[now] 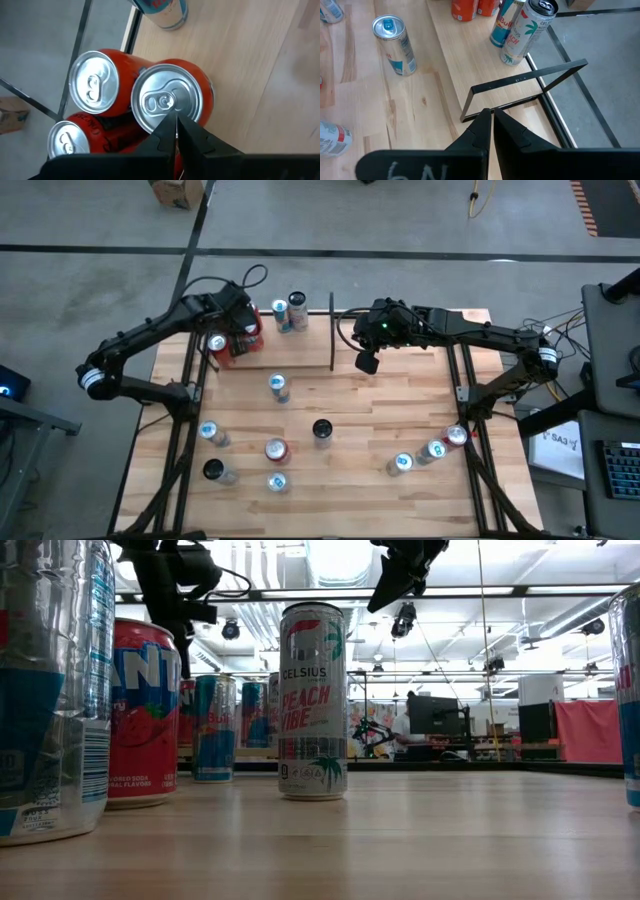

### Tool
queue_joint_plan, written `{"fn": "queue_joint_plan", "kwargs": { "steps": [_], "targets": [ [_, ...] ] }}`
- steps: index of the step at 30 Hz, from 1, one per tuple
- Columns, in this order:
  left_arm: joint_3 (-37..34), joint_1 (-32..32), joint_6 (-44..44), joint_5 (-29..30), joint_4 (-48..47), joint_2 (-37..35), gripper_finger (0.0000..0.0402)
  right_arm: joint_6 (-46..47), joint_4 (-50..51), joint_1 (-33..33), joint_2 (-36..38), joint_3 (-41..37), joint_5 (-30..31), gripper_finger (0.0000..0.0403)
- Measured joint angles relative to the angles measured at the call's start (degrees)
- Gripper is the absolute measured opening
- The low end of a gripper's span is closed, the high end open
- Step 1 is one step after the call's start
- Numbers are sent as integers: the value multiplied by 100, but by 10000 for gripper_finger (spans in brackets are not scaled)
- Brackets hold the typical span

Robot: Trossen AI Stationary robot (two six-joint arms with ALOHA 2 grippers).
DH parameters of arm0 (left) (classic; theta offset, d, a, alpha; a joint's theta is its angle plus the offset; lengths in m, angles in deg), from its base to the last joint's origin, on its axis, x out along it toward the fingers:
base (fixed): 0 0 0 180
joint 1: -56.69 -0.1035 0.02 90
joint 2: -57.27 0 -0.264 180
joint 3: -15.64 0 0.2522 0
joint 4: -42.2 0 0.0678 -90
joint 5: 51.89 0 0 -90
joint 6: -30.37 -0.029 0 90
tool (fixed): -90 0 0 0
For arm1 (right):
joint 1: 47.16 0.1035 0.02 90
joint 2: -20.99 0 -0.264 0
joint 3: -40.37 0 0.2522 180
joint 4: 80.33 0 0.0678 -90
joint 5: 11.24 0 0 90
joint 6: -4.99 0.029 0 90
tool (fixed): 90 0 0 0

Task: Place canned beverage on shelf
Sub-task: Put the red soda can on the shelf aligned with the other red soda can

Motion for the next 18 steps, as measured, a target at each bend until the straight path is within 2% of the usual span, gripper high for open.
{"fn": "queue_joint_plan", "kwargs": {
  "steps": [18],
  "targets": [
    [-185, 2, 96, 13, -25, -114, 0, 103, 2, 0, 0, 0, -4, 9]
  ]
}}
